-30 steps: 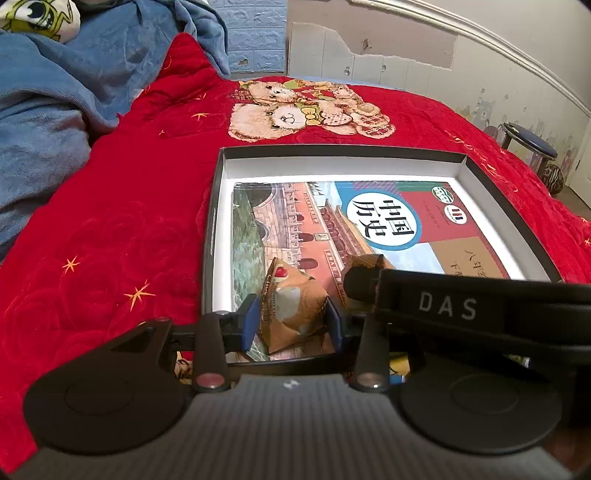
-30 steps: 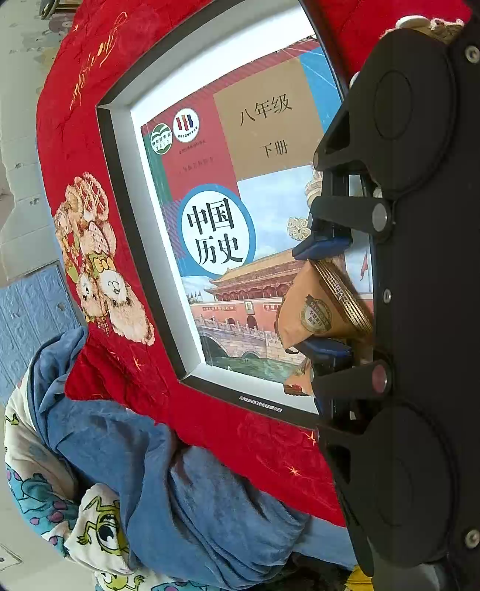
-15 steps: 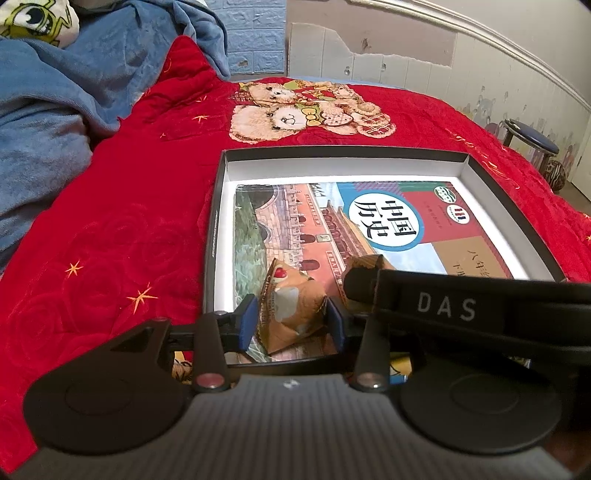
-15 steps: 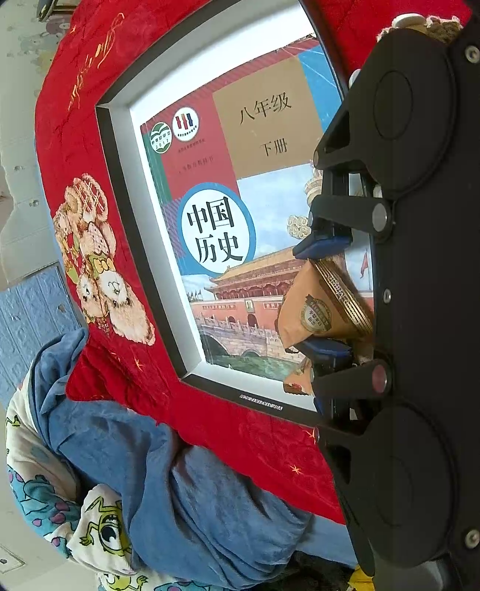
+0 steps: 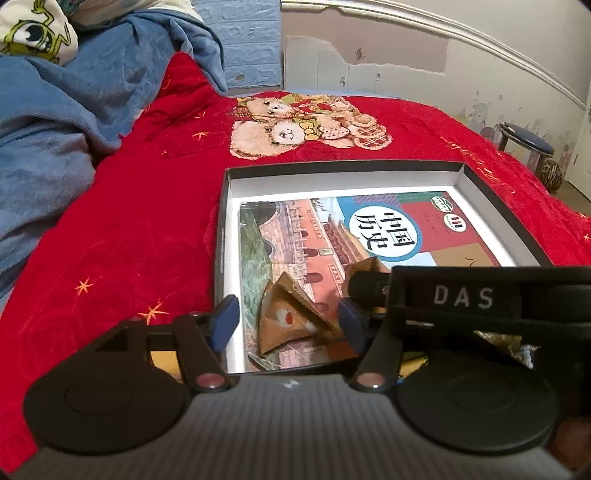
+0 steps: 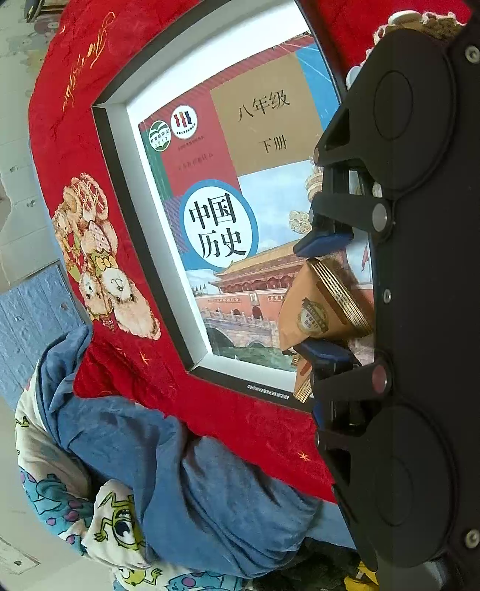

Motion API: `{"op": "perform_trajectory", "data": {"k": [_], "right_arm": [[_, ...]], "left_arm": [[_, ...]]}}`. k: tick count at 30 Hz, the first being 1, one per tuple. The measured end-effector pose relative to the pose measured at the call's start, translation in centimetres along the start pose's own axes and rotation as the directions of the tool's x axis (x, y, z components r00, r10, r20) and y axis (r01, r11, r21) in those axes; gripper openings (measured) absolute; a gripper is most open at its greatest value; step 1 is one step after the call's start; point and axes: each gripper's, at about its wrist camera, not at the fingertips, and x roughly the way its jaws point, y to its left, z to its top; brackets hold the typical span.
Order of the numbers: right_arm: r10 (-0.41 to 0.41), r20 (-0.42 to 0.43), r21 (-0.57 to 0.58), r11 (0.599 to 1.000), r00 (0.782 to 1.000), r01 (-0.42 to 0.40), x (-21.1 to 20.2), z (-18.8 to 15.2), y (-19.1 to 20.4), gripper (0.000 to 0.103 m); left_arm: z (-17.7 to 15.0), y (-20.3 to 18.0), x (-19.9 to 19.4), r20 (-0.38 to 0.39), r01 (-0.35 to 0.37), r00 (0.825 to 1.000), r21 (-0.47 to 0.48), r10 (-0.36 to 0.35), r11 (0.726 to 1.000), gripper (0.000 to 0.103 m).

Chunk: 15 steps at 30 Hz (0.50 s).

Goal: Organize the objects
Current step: 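Open both tools to drop the packets into the box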

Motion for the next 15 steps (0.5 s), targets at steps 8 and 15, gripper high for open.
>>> {"op": "perform_trajectory", "data": {"k": [8, 15], "right_arm": [[0.005, 0.038, 0.018, 1.0, 0.999, -0.006, -2.2, 0.7, 0.7, 0.072], [0.035, 0.157, -0.008, 0.999, 0.987, -0.035, -8.4, 3.1, 2.5, 0.081]], "left_arm": [[1.0, 0.7, -2.2, 0.041, 0.027, 0.999, -0.005, -0.027, 1.0, 0.084], [3.0, 0.8, -7.5, 0.172, 0.063, 0.983, 0.0, -0.062, 0.998, 0.092]]}}
